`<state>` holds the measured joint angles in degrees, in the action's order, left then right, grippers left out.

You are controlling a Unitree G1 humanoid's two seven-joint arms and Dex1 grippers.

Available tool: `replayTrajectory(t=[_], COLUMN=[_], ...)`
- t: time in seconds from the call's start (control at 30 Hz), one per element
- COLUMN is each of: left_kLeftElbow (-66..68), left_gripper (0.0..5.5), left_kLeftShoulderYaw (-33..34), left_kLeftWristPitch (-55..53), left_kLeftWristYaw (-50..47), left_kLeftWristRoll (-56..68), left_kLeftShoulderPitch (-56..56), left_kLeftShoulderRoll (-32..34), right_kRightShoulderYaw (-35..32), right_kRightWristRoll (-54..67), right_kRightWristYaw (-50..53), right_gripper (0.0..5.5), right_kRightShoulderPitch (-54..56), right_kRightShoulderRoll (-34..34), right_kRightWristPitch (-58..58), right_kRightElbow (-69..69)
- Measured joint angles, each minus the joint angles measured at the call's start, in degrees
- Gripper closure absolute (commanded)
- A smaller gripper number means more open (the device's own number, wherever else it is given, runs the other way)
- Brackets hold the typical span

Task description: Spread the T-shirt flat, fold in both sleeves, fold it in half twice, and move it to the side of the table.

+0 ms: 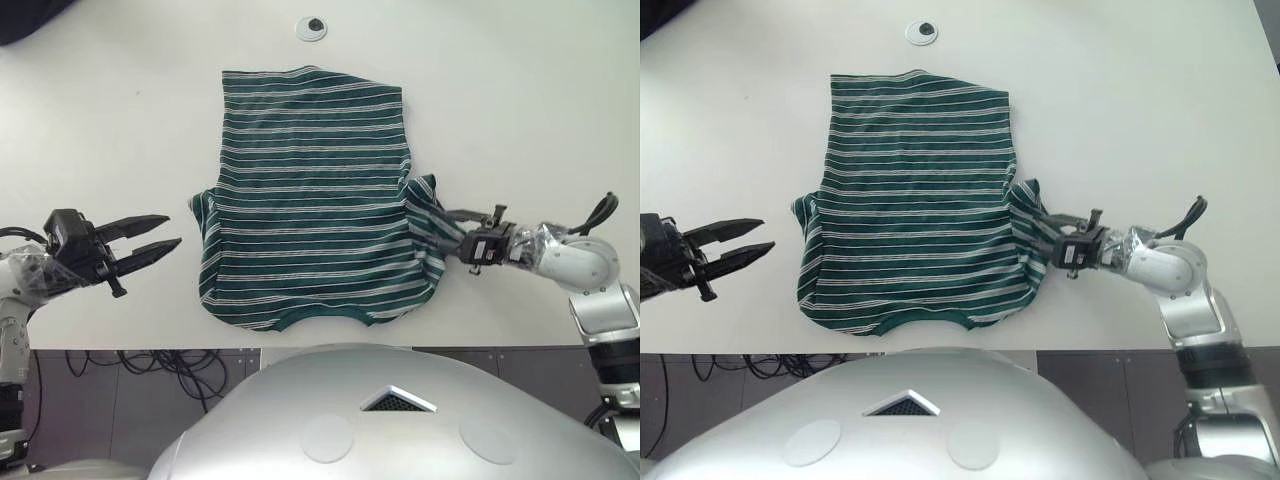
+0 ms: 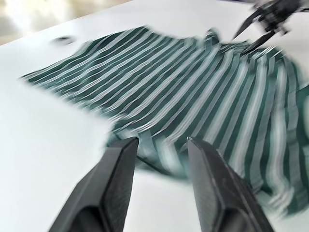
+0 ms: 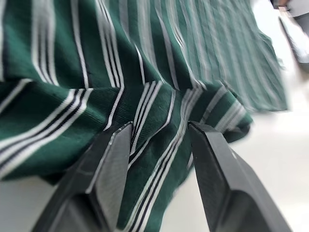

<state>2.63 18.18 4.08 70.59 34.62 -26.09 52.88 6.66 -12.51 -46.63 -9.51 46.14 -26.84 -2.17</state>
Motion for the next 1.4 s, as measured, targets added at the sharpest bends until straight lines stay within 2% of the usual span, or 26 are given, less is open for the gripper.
replayTrajectory(t=[0.13,0.23,0.33,0.5,0.63,0.9,1.27,1.4], left_kLeftElbow=[1.6,2.8,0.8,-14.5,-22.3,-23.6,-22.4,-22.4], left_gripper=[3.68,3.68,3.68,3.68,3.68,3.68,3.68,3.68], left_kLeftShoulderYaw=[0.2,0.1,-1.8,-8.3,-14.2,-20.5,-23.6,-26.6], left_kLeftWristPitch=[1.7,1.3,-4.3,-12.5,-16.7,-18.3,-17.1,-14.3], left_kLeftWristYaw=[-1.6,-4.9,-9.0,-15.6,-23.8,-30.8,-33.8,-35.4], left_kLeftWristRoll=[-3.6,-5.3,-6.1,-6.6,-12.3,-20.8,-24.7,-33.1], left_kLeftShoulderPitch=[0.2,2.2,0.8,-5.0,-3.9,-0.9,1.6,3.5], left_kLeftShoulderRoll=[-2.8,-5.1,-7.7,-13.4,-16.5,-19.0,-21.2,-17.5], right_kRightShoulderYaw=[-5.0,-5.9,-5.7,-5.9,-6.2,-6.2,-6.2,-6.1], right_kRightWristRoll=[-0.2,5.0,8.7,12.9,14.8,14.7,14.7,14.4], right_kRightWristYaw=[0.9,0.0,-1.0,-0.5,-0.5,-0.6,-0.5,-0.3], right_gripper=[3.41,3.41,3.41,3.41,3.41,3.41,3.41,3.41], right_kRightShoulderPitch=[-0.4,-3.4,-5.4,-6.0,-5.9,-6.8,-7.3,-7.4], right_kRightShoulderRoll=[9.1,8.9,8.4,5.4,3.8,3.8,3.7,3.7], right_kRightWristPitch=[0.7,1.4,2.2,3.1,4.0,4.7,5.0,5.1], right_kRightElbow=[-7.4,-6.2,-3.3,0.5,4.3,5.3,5.6,5.6])
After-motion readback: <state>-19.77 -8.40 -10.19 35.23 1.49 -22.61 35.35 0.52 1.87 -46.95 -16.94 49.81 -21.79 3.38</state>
